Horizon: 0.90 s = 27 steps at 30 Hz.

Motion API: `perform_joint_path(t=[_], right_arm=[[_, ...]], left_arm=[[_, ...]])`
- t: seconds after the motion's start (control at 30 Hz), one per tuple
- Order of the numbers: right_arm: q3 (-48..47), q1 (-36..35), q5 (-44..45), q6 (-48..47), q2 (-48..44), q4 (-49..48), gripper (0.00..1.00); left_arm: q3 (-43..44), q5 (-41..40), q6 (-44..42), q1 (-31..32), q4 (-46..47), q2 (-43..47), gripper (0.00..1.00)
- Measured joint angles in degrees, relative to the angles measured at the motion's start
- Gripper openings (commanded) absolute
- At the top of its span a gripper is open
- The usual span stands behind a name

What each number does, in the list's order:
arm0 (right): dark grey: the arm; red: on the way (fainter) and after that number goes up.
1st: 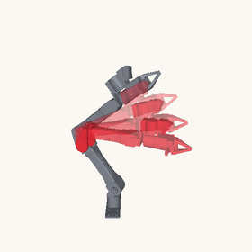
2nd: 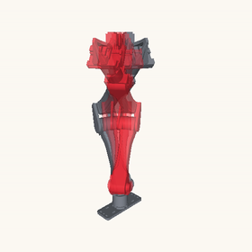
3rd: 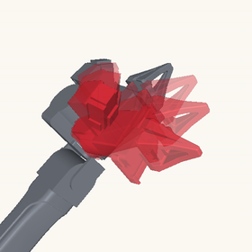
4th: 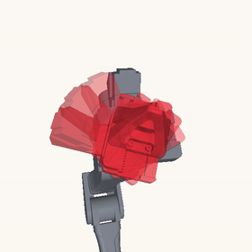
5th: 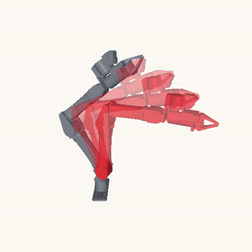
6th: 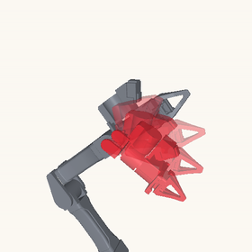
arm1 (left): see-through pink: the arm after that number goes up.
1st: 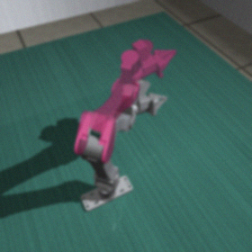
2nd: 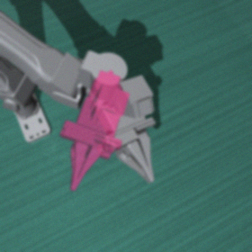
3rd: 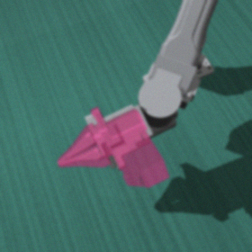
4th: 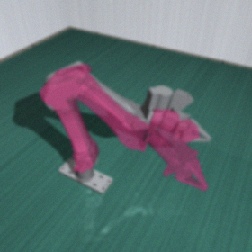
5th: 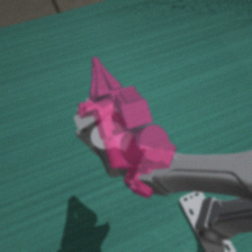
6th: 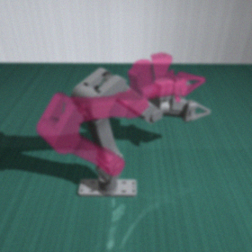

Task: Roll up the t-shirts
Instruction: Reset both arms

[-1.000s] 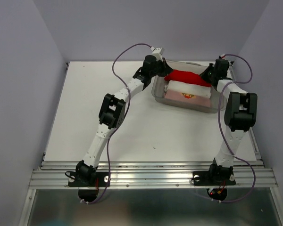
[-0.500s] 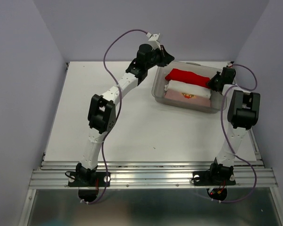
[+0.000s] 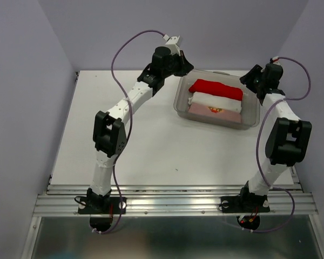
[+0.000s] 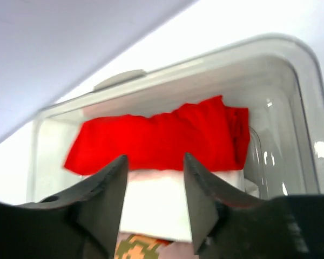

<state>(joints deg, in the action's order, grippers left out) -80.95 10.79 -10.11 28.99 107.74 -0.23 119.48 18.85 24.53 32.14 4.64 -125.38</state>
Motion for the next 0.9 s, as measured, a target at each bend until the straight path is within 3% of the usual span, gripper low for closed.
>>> perform_joint_path(t=[0.17,0.27,0.33,0.57,0.9], right_arm=[[-0.96,-0.07,0.09,-0.92,-11.21,6.91,0.99],[1.7,-0.44,0.26,-0.59,-18.75,10.19,1.0],[4.96,-0.7,0.46,-0.68,-24.63,12.41,1.0],[11.56,-3.02,2.25,-1.03,-37.38,22.47,1.0],[24.35,-3.17,7.58,-0.22,-54.34,38.03,1.0]], left_arm=[[-3.04,-3.67,-2.56,0.0,-5.51,8.74,0.18],[-7.56,-6.27,-3.32,0.02,-8.33,16.28,0.34],[-11.32,-8.31,-3.54,0.0,-10.25,22.53,0.37],[-21.11,-16.22,-2.58,0.0,-17.46,38.1,0.41],[-46.25,-26.58,1.16,0.0,-24.74,62.9,0.44]])
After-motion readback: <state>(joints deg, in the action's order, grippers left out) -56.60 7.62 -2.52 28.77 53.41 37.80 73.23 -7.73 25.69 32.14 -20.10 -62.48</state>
